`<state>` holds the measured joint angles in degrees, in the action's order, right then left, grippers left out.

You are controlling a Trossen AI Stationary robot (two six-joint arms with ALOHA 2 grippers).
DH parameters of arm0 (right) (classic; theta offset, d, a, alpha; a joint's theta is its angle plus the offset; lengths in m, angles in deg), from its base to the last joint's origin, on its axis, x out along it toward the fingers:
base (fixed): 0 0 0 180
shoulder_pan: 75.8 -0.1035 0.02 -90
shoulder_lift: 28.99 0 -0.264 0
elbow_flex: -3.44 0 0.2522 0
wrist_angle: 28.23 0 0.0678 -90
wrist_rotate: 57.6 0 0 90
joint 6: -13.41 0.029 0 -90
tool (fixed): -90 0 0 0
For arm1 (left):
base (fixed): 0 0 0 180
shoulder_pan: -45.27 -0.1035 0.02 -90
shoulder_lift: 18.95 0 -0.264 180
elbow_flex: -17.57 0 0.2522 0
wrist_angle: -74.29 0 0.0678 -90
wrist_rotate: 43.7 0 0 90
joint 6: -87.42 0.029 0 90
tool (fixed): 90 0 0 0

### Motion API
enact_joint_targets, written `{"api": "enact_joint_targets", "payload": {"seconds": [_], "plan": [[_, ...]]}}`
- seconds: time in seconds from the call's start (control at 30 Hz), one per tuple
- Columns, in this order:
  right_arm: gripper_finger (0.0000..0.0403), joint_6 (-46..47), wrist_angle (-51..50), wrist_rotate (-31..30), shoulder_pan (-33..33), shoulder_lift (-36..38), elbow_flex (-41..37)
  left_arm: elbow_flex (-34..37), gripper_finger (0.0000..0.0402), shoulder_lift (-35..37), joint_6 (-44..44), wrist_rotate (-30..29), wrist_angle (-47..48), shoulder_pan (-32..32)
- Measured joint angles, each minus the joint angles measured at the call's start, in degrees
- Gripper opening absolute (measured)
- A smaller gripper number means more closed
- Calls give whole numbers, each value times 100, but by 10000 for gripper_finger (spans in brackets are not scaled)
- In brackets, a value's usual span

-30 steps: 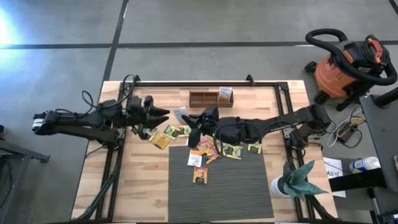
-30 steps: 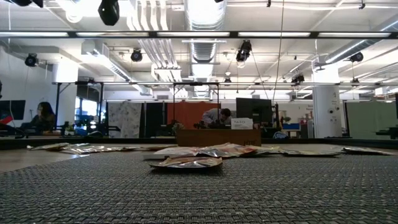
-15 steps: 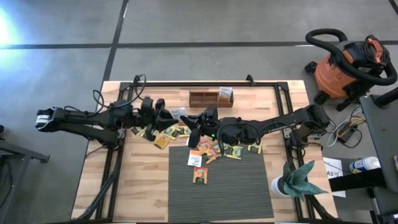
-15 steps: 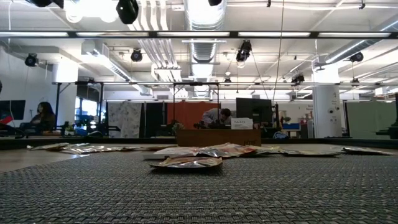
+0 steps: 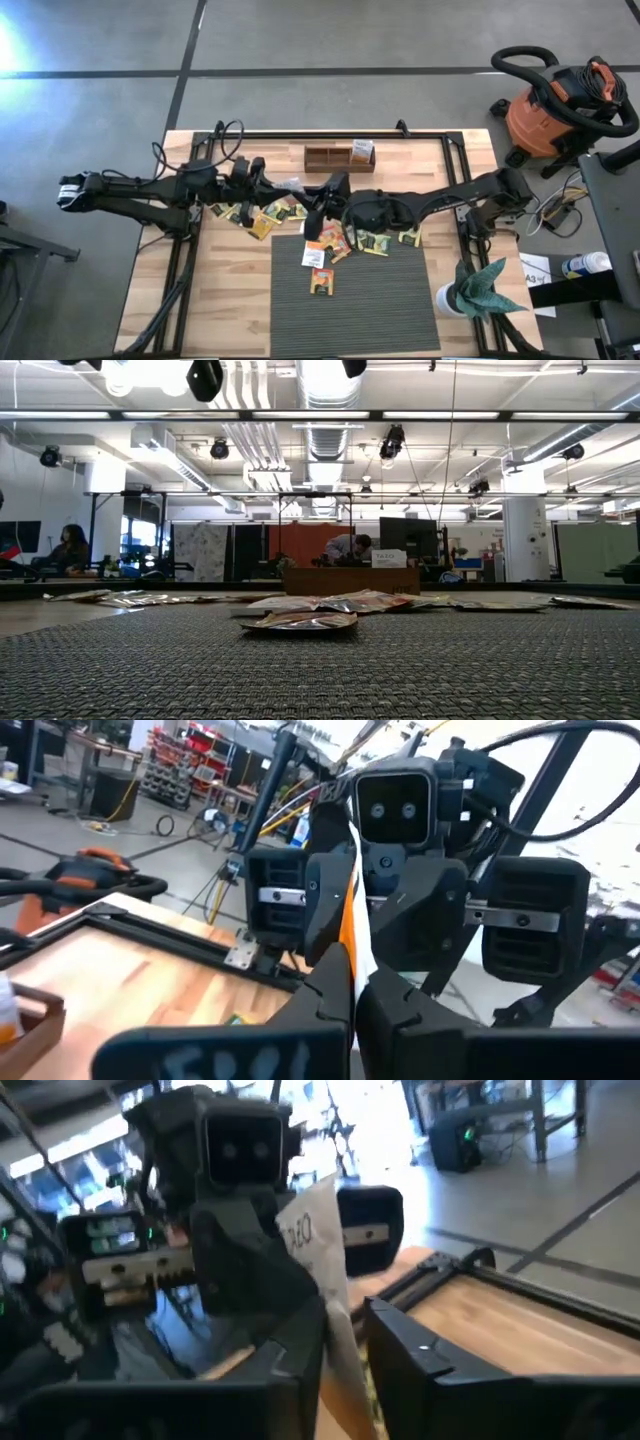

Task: Pick & Place Tea
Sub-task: Put the white tea bag into the right section of the wooden organizer

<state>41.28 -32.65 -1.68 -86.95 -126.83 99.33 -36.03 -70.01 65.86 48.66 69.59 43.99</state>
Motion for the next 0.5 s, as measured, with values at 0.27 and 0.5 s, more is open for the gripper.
{"api": "enact_joint_targets", "payload": {"seconds": [0.27,0.5], "plan": [[172,197,-2227,938,272,886,56,-2,1,-38,576,-41,502,-13],[191,-208,-4020,2213,815,902,823,-190,1,-967,1286,-5,680,-13]]}}
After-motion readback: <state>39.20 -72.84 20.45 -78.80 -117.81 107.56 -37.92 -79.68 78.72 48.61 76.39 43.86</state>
